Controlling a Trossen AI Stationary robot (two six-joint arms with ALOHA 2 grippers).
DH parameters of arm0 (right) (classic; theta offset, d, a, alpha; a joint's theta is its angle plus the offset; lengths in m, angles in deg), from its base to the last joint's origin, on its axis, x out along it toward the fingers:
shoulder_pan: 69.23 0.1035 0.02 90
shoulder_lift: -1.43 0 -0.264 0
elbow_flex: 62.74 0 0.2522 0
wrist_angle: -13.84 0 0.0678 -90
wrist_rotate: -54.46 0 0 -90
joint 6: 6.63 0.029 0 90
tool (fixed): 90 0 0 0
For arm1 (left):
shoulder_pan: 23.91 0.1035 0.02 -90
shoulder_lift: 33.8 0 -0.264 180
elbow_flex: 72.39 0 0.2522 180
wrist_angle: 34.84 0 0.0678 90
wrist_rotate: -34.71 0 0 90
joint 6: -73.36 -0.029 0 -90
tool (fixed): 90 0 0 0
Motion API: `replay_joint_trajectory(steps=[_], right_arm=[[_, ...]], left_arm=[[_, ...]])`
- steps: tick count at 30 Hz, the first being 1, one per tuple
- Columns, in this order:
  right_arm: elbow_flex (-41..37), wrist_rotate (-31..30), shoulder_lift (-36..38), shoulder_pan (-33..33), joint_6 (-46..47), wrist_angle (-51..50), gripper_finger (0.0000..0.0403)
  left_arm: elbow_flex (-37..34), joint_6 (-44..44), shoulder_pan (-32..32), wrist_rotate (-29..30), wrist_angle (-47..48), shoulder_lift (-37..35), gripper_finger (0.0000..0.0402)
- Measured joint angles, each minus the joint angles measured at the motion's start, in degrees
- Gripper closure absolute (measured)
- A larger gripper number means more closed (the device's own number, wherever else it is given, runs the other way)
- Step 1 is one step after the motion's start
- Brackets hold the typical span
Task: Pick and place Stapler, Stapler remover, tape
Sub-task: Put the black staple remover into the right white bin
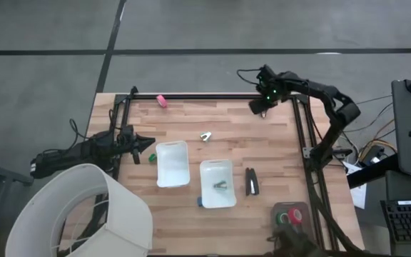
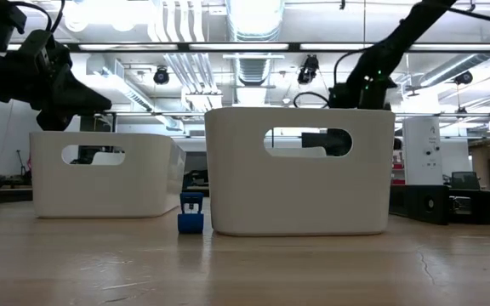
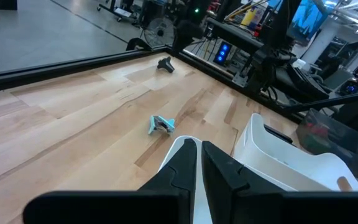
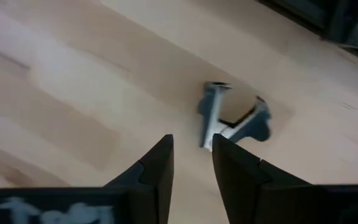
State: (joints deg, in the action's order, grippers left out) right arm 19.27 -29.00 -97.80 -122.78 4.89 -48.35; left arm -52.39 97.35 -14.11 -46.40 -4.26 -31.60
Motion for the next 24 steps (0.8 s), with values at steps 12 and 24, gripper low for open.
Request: replay_joint_trajectory(steps=[12,24], right_arm=[[-0.02,-5.12,0.83,-3.41,0.28,-2.01,0.0307],[-0.83,-3.43,0.71,-5.79,1.54,-1.61,0.0273]], left_arm=[[0.00,0.02,0.00,0.00,0.00,0.00,0.0374],[0.00,-0.01,0.01,0.00,-0.02,0.00,0.0374]])
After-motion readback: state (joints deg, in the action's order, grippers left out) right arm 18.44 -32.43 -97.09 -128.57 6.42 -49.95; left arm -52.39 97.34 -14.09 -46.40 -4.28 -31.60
